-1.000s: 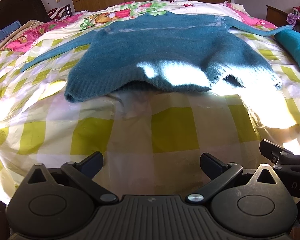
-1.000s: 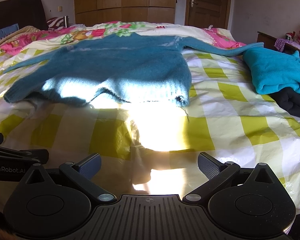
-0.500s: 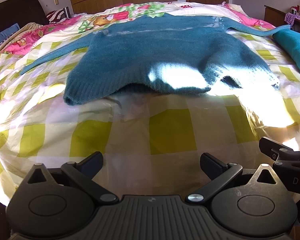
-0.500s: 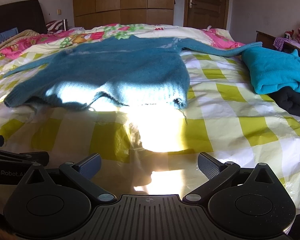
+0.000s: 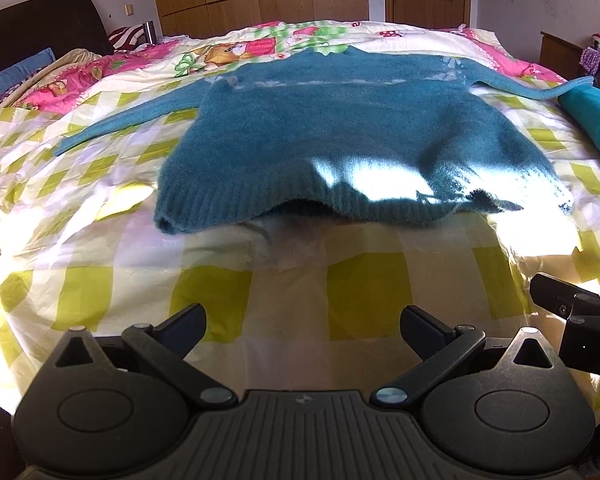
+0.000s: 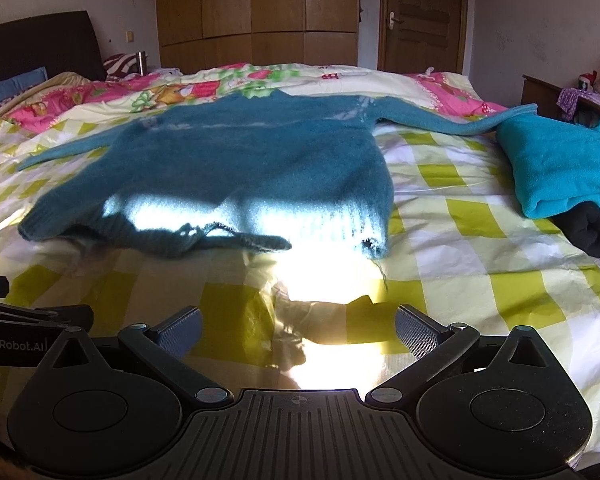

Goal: Fold small clothes

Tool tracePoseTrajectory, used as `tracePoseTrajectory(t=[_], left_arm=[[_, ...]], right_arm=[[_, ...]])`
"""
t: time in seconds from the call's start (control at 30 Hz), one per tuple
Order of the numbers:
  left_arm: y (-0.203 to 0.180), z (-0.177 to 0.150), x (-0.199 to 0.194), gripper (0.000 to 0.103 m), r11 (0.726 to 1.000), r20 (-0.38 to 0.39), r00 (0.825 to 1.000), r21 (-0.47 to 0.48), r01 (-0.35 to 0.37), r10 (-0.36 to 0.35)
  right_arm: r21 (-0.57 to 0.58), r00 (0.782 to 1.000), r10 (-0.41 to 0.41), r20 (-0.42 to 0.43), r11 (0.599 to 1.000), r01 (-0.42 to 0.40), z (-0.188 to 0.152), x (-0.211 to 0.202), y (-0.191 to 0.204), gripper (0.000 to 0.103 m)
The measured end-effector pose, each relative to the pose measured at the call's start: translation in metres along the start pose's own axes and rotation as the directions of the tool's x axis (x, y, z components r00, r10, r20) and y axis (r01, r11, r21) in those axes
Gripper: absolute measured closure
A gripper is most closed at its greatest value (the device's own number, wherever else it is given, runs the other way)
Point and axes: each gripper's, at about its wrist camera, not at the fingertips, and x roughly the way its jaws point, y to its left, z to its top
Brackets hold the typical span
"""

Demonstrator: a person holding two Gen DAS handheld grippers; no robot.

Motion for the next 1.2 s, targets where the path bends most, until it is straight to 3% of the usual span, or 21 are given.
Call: tracePoseTrajectory(t=[0.33,0.53,0.6,0.63,0.67,0.73,0.83,0.93,1.07,1.2], left_arm=[[0.024,0.056,0.010,0.000,0.999,0.109,0.993,-0.007,-0.046,0.046],[0.038,0.097,0.040,0.000,0.998,0.151,0.986,-0.030,-0.060,0.063],[0.042,0.104,0.053,0.000,0.997,0.148,0.986,-0.028,-0.074,0.077],[0.043,0.105,0.063,0.000,0.995,0.137,0.986,-0.020,-0.097,0.098],[0.044,0.104,0.073,0.000,0.992,0.118,0.985,-0.008,-0.123,0.123],[0.049,0.100,0.094,0.000,0.988,0.049,0.987,0.018,-0.153,0.152],[0.063,0.086,0.109,0.000,0.990,-0.032,0.990,-0.010,-0.141,0.140],[0.076,0.076,0.102,0.000,0.991,-0.026,0.994,-0.071,-0.112,0.110],[0.076,0.075,0.094,0.000,0.989,-0.031,0.992,-0.075,-0.126,0.124],[0.073,0.080,0.070,0.000,0.990,0.029,0.990,-0.052,-0.134,0.135]], right_arm=[[0.029,0.994,-0.077,0.073,0.997,0.075,0.052,0.028,-0.025,0.001],[0.061,0.991,-0.121,0.049,0.991,0.118,0.080,0.067,-0.044,0.002],[0.025,0.991,-0.129,0.021,0.991,0.129,0.082,0.084,-0.040,0.007],[0.024,0.991,-0.130,-0.002,0.991,0.130,0.081,0.091,-0.040,0.017],[0.027,0.991,-0.127,-0.040,0.991,0.128,0.080,0.099,-0.041,0.035],[0.046,0.987,-0.106,-0.118,0.993,0.112,0.075,0.113,-0.046,0.060],[0.045,0.987,-0.093,-0.128,0.994,0.100,0.070,0.113,-0.053,0.068],[0.045,0.984,-0.126,-0.128,0.990,0.132,0.068,0.108,-0.063,0.068],[0.017,0.981,-0.123,-0.149,0.992,0.127,0.074,0.106,-0.066,0.068],[0.006,0.988,-0.132,-0.085,0.991,0.133,0.084,0.084,-0.065,0.062]])
